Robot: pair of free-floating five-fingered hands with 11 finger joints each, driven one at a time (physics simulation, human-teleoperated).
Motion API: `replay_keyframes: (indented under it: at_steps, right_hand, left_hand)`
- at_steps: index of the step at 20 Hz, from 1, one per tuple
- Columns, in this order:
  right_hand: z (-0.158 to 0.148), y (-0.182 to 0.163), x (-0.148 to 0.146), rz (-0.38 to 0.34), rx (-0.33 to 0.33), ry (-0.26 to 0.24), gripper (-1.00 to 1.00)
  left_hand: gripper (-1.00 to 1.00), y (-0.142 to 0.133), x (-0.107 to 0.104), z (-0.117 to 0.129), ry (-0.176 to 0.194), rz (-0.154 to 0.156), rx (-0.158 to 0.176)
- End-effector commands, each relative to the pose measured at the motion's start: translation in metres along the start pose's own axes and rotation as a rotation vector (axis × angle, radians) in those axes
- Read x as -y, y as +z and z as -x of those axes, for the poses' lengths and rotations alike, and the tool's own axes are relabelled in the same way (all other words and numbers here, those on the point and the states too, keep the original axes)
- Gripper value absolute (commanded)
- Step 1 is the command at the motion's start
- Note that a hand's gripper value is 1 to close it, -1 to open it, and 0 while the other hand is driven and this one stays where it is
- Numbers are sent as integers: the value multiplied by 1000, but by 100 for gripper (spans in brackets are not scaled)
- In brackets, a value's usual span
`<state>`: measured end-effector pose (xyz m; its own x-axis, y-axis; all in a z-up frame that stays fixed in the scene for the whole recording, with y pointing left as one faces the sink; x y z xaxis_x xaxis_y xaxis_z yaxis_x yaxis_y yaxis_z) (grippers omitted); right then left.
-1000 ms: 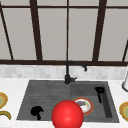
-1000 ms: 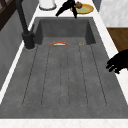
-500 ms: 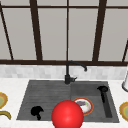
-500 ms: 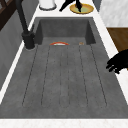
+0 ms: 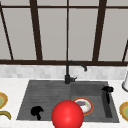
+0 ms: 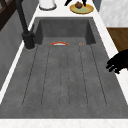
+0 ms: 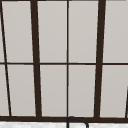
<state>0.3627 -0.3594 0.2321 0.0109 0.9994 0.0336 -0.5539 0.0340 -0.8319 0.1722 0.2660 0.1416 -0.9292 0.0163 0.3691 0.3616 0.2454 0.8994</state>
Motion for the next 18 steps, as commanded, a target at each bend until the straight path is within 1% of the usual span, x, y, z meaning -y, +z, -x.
replay_keyframes:
  at_steps: [1, 6, 10, 16, 18]
  right_hand:
    - [20, 11, -4, 1, -10, -46, -100]
    - [43, 19, -4, 0, 1, -52, -100]
    - [65, 32, -6, 0, 12, -61, -100]
    - [96, 46, -12, -13, 17, -70, -100]
    - [105, 49, -14, -28, 19, -73, -100]
  left_hand:
    - [0, 0, 0, 0, 0, 0, 0]
    - [0, 0, 0, 0, 0, 0, 0]
    - [0, 0, 0, 0, 0, 0, 0]
    - [0, 0, 0, 0, 0, 0, 0]
    - [0, 0, 0, 0, 0, 0, 0]
